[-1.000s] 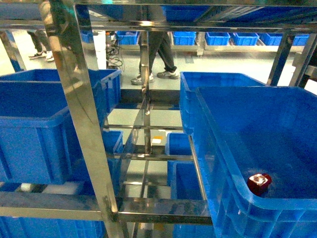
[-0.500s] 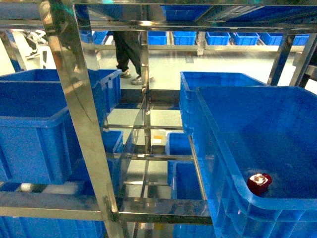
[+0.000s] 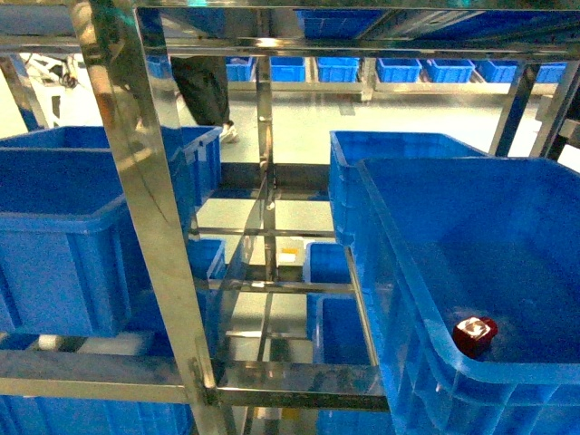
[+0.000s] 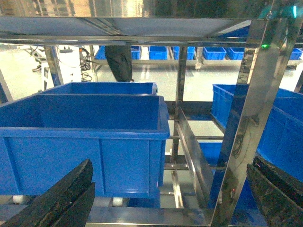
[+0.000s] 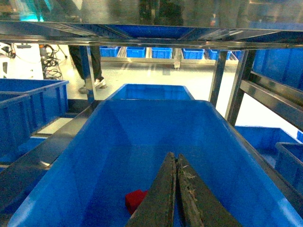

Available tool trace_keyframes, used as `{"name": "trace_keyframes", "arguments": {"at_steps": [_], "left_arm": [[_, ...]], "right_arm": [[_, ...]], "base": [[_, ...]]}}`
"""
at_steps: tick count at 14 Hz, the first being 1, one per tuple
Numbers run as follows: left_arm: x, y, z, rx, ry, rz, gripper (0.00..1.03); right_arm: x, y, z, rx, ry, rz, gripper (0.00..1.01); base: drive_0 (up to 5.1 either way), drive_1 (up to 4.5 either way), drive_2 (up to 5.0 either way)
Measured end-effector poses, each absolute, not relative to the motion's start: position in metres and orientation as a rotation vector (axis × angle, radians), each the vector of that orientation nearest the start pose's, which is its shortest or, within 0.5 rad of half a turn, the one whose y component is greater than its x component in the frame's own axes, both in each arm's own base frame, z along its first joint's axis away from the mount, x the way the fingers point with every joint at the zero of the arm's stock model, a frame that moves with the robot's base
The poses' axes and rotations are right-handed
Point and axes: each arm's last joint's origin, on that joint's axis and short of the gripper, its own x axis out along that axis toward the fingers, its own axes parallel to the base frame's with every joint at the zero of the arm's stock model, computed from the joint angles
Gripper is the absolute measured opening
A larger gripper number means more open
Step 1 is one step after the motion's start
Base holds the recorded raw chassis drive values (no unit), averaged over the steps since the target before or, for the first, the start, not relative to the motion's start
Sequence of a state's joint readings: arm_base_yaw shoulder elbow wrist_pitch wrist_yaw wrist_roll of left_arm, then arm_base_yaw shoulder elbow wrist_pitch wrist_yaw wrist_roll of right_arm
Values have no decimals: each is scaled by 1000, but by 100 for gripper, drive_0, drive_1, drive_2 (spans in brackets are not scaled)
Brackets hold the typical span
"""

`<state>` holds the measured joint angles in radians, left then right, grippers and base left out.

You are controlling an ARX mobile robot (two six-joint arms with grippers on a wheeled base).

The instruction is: Pick red block from blue box to shelf

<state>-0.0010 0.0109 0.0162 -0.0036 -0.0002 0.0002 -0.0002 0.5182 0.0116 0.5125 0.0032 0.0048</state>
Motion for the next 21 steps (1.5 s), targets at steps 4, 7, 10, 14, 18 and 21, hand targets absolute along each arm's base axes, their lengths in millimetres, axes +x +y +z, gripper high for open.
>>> {"name": "trace_keyframes", "arguments": {"at_steps": [4, 7, 10, 14, 18, 21], "left_arm": [[97, 0, 168, 0, -2, 0, 98], [97, 0, 168, 0, -2, 0, 98], [97, 0, 168, 0, -2, 0, 98], [97, 0, 168, 0, -1, -2, 98], [97, 0, 168, 0, -1, 0, 98], [97, 0, 168, 0, -1, 0, 98]], "right_arm": [[128, 0, 169, 5, -8, -3, 2], [112, 0, 170, 5, -12, -3, 2], [108, 0, 169, 4, -6, -3, 2], [97, 0, 167, 4, -1, -1, 2], [97, 0, 167, 4, -2, -1, 2], [97, 0, 167, 4, -2, -1, 2]], "base": [[0, 0, 0], [0, 0, 0], [0, 0, 0], [0, 0, 0], [0, 0, 0], [0, 0, 0]]}}
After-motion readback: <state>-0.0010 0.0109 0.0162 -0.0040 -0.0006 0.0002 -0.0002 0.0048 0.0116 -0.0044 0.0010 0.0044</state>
